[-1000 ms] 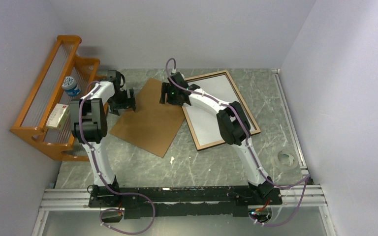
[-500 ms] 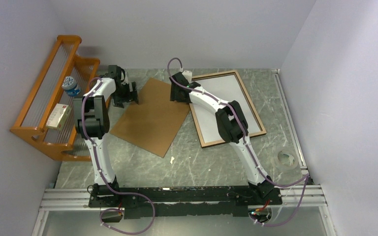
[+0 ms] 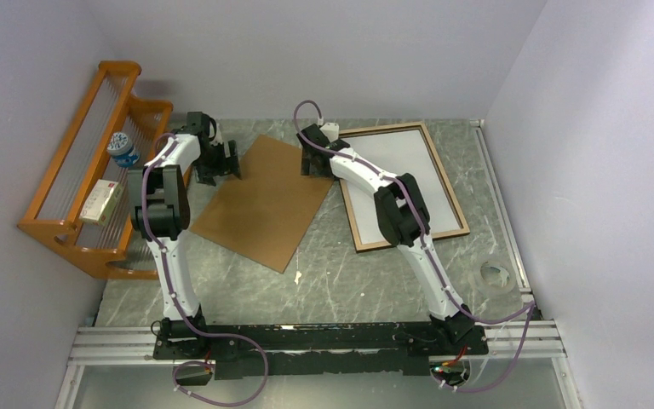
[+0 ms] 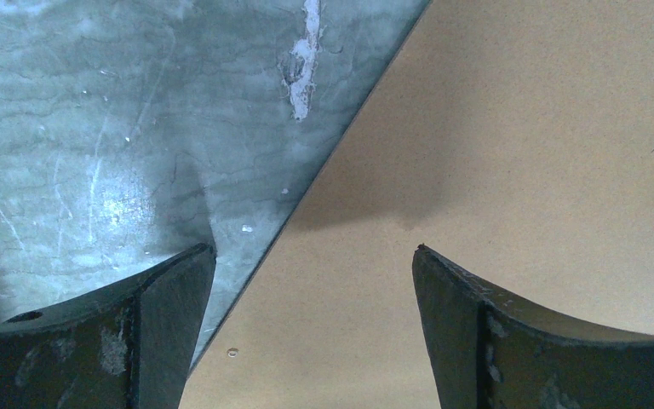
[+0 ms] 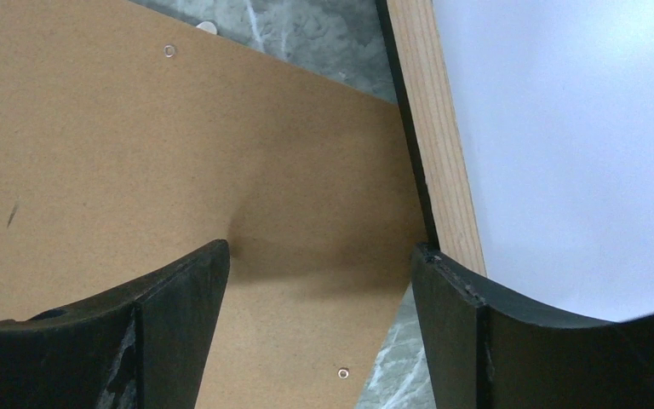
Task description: Put the photo into the frame
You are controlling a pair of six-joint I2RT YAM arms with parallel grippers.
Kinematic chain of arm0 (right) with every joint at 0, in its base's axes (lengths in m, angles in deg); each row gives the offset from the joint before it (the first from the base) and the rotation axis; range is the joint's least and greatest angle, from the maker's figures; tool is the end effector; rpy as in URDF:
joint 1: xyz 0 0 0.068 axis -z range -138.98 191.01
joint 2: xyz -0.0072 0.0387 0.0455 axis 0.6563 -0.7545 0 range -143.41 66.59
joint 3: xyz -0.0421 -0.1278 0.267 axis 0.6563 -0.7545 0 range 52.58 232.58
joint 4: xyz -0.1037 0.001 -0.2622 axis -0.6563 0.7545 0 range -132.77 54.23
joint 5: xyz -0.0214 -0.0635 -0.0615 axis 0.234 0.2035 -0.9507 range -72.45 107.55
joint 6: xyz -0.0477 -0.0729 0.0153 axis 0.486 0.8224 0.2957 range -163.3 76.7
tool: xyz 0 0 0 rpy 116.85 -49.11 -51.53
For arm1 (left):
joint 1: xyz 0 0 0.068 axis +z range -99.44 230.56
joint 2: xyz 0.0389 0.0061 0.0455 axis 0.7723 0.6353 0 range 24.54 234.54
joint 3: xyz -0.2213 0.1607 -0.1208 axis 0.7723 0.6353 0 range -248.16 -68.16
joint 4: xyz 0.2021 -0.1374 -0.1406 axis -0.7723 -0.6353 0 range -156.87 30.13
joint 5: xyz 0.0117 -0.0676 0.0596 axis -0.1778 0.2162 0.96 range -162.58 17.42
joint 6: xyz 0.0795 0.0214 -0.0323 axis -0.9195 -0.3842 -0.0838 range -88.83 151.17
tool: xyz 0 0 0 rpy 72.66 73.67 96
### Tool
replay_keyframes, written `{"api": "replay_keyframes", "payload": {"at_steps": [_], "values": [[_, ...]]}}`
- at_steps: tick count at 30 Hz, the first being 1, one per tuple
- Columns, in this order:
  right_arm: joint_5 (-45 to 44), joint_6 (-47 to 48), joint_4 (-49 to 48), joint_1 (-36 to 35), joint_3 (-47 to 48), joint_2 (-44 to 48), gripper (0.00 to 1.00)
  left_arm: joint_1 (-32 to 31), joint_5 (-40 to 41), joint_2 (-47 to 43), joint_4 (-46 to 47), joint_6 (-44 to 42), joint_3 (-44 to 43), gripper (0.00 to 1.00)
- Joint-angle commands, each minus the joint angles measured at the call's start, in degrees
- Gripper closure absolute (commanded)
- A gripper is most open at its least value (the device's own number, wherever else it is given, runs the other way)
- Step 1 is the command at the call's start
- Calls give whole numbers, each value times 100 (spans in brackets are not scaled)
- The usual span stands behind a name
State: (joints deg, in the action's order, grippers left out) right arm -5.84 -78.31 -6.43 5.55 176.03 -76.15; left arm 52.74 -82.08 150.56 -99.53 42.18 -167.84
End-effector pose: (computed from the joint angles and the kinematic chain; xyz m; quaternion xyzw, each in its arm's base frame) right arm 0.5114 0.3261 0.1376 0.0561 0.9357 0.0089 0.3481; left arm 0.5186 0.0067 0.1458 -0.0949 0.9703 -0.0967 0.2004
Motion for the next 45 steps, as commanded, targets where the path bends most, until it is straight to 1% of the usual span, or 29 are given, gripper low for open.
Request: {"api": "replay_keyframes", "payload": {"at_steps": [1,5,9,13,15,19,23,27,30,33,37,40,43,45], "values": [[-155,81,309,127,110,-37,14,-6,-231,223,97,-101,-100,8],[-42,49,385,153,150,-48,8,-6,-247,271,75,-148,-96,7],[417,-132,329,183,-15,31,7,-7,-308,292,77,-180,-66,7],[1106,-394,104,314,-318,139,6,-4,-388,301,43,-225,-44,7],[1120,-374,58,391,-270,72,6,-4,-367,309,-22,-241,-35,7],[852,-431,185,541,-63,-175,6,-6,-330,250,-86,-154,107,6],[964,-410,-380,547,-529,-96,6,-6,-476,247,-165,71,273,8],[1178,-348,-523,556,-458,-234,6,1,-577,174,-103,201,525,10],[1515,-343,-532,550,-341,-307,8,-5,-634,148,-182,293,578,13],[2055,-419,-710,555,-582,-162,10,-5,-776,41,-195,474,678,15],[2842,-320,-1087,601,-998,252,12,-2,-1041,-189,-162,780,943,19],[3642,-305,-1287,732,-1031,357,14,-6,-1264,-398,-134,947,1268,21],[4198,-307,-1121,864,-770,283,16,-6,-986,-625,-283,1053,1624,23],[4171,-221,-724,898,-501,202,16,0,-747,-826,-368,1099,1899,24]]}}
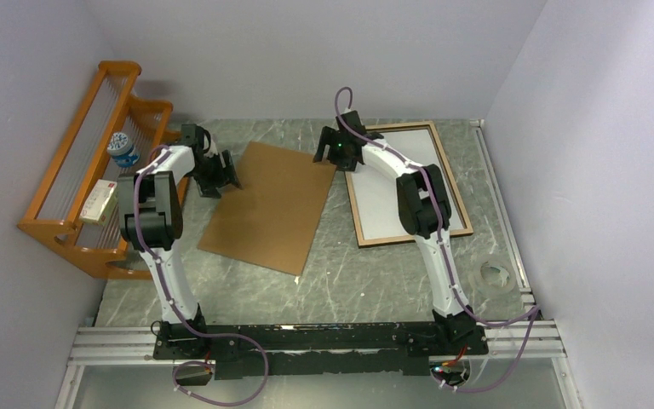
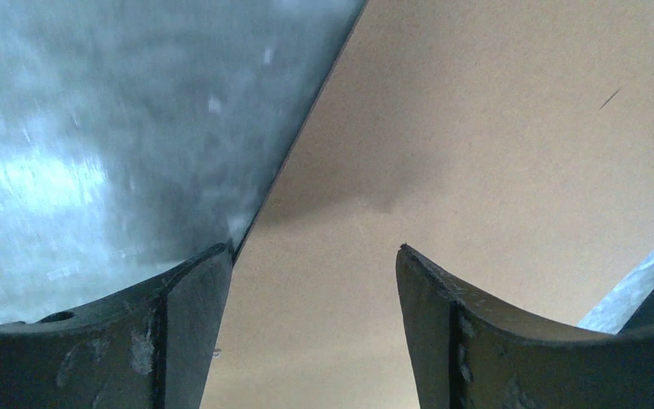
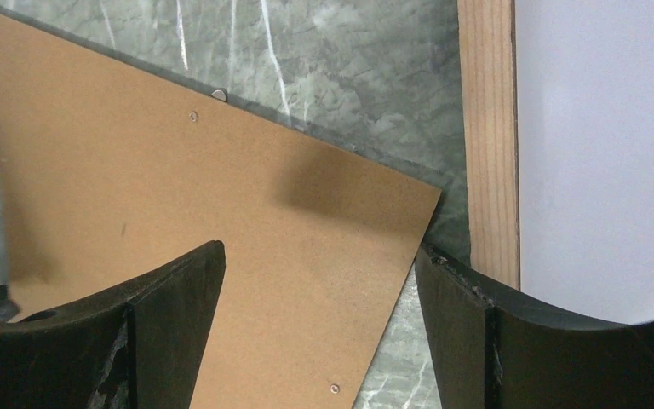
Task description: Put the photo into the frame
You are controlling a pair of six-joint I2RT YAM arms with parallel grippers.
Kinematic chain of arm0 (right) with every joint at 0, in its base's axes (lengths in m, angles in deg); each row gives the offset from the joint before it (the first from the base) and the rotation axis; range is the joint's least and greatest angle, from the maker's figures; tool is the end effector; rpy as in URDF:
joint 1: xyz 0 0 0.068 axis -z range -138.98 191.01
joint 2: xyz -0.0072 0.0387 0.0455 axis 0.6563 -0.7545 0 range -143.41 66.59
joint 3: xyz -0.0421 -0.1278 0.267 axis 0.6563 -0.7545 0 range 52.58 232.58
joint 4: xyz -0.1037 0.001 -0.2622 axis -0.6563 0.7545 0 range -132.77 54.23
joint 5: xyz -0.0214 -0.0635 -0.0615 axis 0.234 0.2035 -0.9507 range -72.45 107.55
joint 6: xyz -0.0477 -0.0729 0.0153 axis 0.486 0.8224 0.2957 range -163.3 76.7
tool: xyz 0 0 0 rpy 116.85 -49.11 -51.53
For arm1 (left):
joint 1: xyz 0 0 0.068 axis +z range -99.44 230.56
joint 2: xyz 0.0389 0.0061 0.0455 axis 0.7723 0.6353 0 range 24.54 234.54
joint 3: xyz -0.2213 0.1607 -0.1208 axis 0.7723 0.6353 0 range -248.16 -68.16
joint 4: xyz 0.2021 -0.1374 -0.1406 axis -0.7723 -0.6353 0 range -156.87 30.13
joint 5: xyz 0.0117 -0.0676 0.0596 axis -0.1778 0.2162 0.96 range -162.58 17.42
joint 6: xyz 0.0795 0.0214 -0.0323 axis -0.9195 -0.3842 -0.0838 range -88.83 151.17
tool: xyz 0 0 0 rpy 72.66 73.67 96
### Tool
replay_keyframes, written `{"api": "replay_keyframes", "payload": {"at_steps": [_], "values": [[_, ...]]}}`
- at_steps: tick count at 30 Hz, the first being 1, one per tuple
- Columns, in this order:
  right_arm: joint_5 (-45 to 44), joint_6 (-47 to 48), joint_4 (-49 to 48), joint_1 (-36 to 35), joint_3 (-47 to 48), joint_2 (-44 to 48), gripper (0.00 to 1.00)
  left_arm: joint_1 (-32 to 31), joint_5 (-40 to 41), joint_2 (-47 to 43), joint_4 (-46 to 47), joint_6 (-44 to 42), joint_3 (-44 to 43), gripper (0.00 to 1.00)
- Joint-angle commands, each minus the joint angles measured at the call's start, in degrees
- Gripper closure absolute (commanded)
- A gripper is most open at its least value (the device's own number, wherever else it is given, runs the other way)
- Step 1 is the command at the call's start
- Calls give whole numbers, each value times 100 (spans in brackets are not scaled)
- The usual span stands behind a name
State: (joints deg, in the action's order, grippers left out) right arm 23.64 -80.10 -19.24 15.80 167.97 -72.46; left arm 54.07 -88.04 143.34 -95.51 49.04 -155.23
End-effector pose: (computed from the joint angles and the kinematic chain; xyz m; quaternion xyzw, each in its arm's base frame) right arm 0.5497 0.2682 0.1405 0.0745 0.9269 0.2302 0.2870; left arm 0.4767 0.0082 0.1410 -0.1543 0.9597 -0.1551 0.1765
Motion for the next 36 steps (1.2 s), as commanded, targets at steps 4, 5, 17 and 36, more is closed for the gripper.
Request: {"api": "replay_keyframes", "payload": {"at_steps": [4,5,17,36], "values": [[754,-61,1132,-150,509,-77,17,-133,378,-469,-829,593,1053,21],[617,-60,1173,-167,427,18,18,-135,461,-545,-816,626,1142,20],[-584,-738,1343,-594,-1445,1532,26,-131,620,-870,-721,874,1618,15],[2311,-1309,-1499,-731,-3492,2258,37,-133,-1471,-445,-226,861,1704,38]]}}
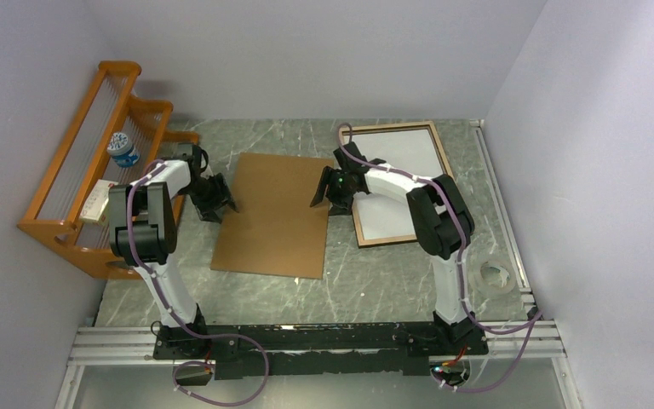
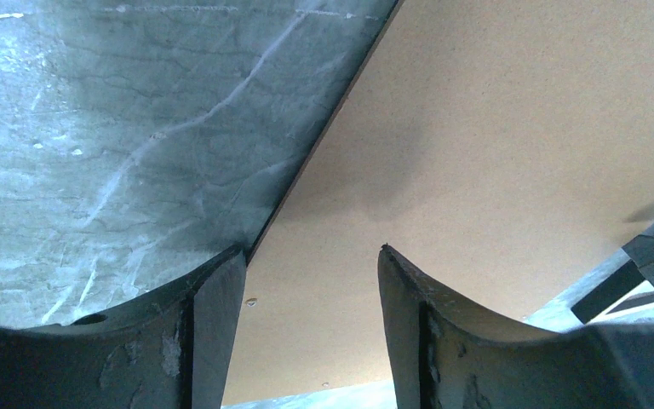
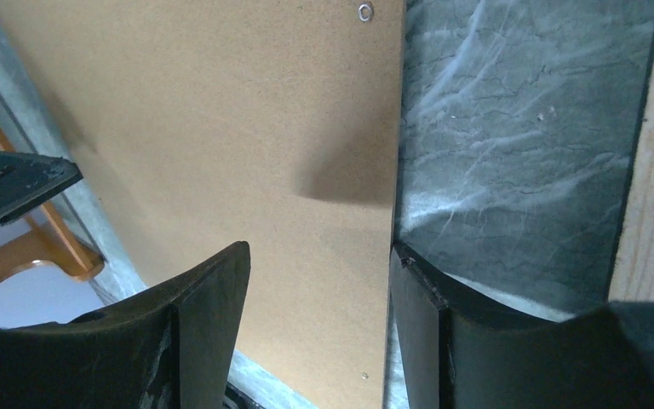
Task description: Put the photo into the frame
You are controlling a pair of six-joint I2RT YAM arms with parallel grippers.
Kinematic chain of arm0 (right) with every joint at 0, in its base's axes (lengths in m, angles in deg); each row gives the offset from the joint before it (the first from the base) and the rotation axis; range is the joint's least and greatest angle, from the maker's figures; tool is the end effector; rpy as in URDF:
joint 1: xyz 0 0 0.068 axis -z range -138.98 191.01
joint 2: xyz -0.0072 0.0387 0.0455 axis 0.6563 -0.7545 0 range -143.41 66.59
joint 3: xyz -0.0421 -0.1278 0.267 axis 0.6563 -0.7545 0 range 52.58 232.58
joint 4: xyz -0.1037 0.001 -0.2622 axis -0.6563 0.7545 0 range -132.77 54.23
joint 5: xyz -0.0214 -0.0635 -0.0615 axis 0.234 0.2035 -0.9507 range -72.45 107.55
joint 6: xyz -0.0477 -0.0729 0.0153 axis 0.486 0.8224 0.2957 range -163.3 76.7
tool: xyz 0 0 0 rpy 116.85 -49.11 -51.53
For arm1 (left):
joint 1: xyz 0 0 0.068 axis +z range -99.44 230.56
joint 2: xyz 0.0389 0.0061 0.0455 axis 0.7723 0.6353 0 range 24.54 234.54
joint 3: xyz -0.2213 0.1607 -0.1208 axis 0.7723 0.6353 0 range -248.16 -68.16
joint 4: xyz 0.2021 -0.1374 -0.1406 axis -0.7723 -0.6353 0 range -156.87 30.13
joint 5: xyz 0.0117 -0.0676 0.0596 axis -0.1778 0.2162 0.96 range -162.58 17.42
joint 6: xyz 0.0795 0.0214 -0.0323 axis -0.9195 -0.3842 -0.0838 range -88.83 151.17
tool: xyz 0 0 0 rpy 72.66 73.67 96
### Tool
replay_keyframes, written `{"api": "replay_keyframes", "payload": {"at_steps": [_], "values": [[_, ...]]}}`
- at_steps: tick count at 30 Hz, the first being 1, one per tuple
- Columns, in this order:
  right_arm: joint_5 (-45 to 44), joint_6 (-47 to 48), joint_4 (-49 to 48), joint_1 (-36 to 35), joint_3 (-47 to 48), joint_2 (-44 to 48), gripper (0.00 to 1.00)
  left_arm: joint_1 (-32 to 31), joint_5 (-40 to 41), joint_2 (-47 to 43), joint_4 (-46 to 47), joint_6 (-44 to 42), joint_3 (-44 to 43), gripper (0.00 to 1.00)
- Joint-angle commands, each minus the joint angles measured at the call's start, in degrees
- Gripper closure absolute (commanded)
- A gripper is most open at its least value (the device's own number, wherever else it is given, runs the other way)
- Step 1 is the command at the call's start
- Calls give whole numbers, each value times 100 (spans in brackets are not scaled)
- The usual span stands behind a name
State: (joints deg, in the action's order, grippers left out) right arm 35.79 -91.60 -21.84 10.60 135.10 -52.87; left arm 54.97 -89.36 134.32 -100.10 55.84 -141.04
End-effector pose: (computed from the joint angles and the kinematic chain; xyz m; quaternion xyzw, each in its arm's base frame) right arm 0.4113 0.2701 0.1286 0.1041 0.9441 0.2911 0.1148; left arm 0.4017 0.0082 0.1296 -0.2310 0.9557 -0.1622 0.0837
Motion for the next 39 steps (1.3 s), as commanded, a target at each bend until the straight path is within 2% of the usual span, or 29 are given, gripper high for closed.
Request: {"api": "replay_keyframes", "payload": {"at_steps": [1,6,15,27,35,39], "values": [[1163,-136,-1305,-192,-206,383,37,-226,-1402,457,261,199,308,38],[1519,-241,-2044,-55,-478,871,37,-254,-1756,425,461,284,497,39],[1384,-159,-2066,319,-748,1274,37,-656,-1887,399,784,514,613,39],[1080,464,-1698,1222,-1290,1424,38,-1577,-1928,976,1130,808,220,38],[840,919,-1514,1559,-1648,1276,39,-1715,-1701,1218,1038,860,44,38],[448,1334,-995,1623,-1472,1078,33,-1719,-1480,1308,842,745,-59,38]]}}
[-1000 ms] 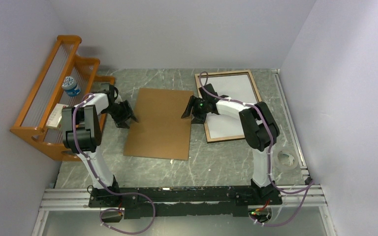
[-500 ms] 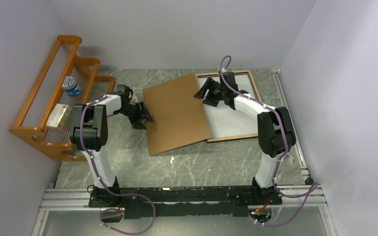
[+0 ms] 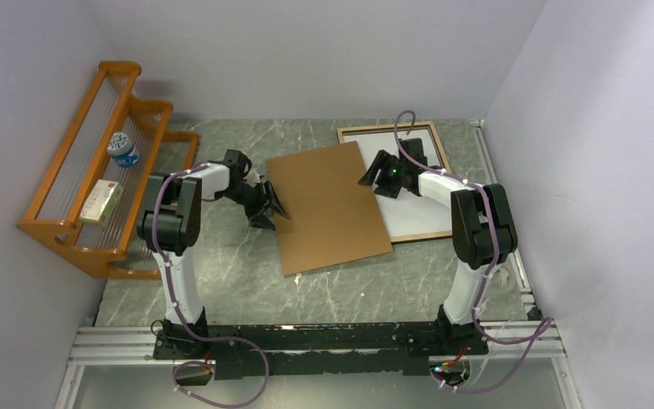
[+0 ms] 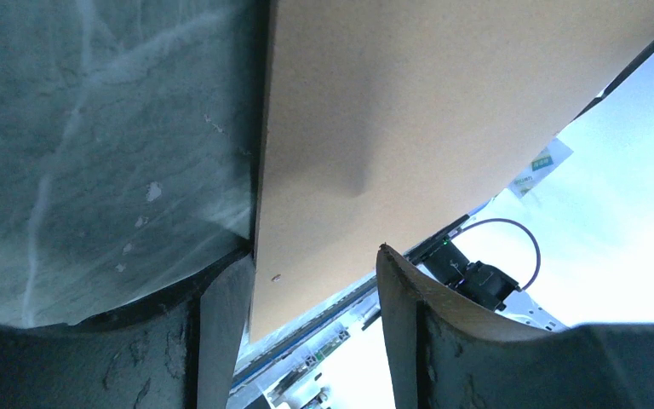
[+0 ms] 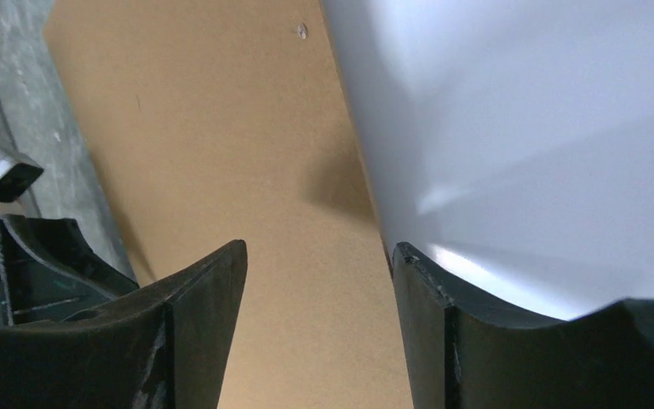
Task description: Put the photo into the frame
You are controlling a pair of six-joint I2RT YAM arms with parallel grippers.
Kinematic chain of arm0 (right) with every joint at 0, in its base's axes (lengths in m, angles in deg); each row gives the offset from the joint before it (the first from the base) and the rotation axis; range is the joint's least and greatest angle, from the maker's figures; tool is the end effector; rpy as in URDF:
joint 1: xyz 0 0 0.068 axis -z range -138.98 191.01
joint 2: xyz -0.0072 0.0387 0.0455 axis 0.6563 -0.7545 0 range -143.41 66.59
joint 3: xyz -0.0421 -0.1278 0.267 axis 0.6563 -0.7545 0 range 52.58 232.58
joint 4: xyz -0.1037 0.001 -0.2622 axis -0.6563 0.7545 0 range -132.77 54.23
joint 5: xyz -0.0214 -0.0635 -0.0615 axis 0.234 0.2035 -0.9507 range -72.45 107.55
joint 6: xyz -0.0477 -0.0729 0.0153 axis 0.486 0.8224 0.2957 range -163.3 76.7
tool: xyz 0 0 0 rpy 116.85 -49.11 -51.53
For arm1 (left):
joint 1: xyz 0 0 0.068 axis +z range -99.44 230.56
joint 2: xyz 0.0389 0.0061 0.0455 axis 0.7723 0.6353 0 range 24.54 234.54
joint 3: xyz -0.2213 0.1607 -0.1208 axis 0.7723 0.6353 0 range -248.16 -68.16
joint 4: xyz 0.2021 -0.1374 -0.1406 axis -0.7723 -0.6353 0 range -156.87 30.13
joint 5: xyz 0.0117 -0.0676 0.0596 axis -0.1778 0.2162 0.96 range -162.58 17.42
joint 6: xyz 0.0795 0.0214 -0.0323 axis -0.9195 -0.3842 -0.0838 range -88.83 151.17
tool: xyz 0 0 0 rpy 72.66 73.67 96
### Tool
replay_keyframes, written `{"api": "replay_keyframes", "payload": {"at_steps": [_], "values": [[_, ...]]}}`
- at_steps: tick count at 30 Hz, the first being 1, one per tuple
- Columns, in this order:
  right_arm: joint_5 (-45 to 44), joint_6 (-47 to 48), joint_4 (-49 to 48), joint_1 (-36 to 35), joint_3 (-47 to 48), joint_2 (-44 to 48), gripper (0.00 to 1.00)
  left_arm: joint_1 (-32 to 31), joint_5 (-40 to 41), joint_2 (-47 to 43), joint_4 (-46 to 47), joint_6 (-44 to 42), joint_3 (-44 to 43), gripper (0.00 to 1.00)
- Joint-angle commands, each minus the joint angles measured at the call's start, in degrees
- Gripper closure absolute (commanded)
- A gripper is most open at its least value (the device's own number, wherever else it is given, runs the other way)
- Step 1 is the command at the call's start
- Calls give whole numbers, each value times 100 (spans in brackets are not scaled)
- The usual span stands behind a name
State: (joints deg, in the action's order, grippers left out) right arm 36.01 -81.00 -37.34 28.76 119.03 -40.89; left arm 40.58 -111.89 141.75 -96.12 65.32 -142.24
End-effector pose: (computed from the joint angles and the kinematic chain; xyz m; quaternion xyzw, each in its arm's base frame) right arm 0.4348 0.1200 0.1535 0.1438 0.9072 0.2897 0.2690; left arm 0.3987 -0.1208 0.1012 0.1659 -0.9234 0.3431 0.0450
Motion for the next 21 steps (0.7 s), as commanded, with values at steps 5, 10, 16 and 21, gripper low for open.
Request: {"api": "replay_keyframes", "payload": {"at_steps": [5,10,16,21], "values": [[608,694,750,-141,232,-256,24,-277,868,639,354,-298,-8,37],[1485,562,374,-113,92,-254,29,-277,894,666,286,-348,-84,37],[2307,370,-239,-113,-333,381,41,-277,963,610,192,-415,-213,37],[2853,142,-470,-120,-436,853,46,-277,969,644,112,-476,-340,37]]}}
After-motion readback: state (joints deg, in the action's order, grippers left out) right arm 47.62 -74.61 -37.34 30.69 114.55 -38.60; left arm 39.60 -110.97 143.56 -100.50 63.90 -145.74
